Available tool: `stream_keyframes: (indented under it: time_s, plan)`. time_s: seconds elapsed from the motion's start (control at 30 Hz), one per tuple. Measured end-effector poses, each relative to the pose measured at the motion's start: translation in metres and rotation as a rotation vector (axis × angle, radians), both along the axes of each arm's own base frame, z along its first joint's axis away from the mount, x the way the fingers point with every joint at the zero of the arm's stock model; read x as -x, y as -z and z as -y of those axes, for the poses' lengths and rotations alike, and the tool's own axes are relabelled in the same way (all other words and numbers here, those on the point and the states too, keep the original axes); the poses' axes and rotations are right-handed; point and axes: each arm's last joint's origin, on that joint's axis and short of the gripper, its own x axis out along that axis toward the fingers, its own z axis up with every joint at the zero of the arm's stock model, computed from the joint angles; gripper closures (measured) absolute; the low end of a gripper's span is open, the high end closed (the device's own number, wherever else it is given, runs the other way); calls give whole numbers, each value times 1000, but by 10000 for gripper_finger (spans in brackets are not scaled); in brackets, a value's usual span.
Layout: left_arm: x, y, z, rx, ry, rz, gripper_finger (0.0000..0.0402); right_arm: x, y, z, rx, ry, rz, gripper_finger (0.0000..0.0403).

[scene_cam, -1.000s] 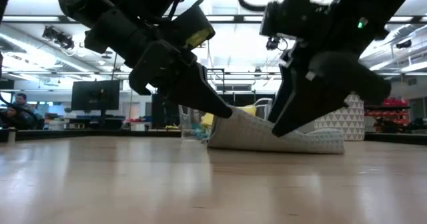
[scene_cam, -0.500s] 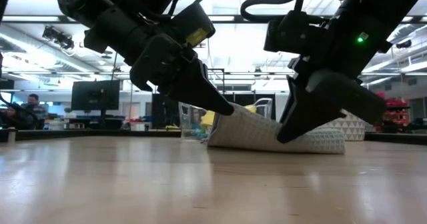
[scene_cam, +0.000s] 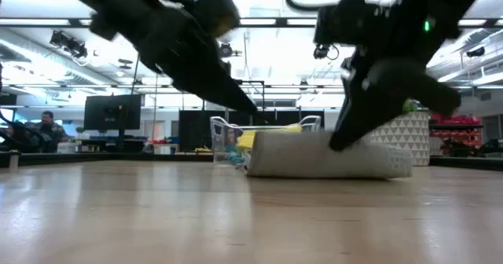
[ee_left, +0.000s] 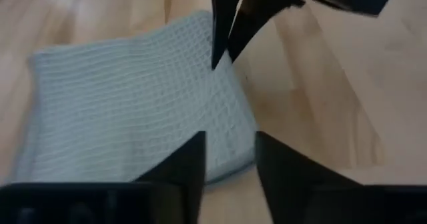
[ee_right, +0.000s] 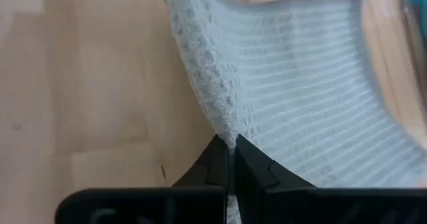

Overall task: Fold microfiber towels
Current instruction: Fold the gray microfiber towel

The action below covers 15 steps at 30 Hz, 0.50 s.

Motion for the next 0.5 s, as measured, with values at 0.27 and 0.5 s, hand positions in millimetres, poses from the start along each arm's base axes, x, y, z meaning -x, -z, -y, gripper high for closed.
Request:
stream_keyframes:
  time_s: [0.27,0.5]
  plan:
    - [49,-20,-12,72,-43,27,184,1,-49,4,-115,-57,24,391]
    - [93,-8,-15,226,-64,126,211,-12,-73,9,-184,-140,-4,391]
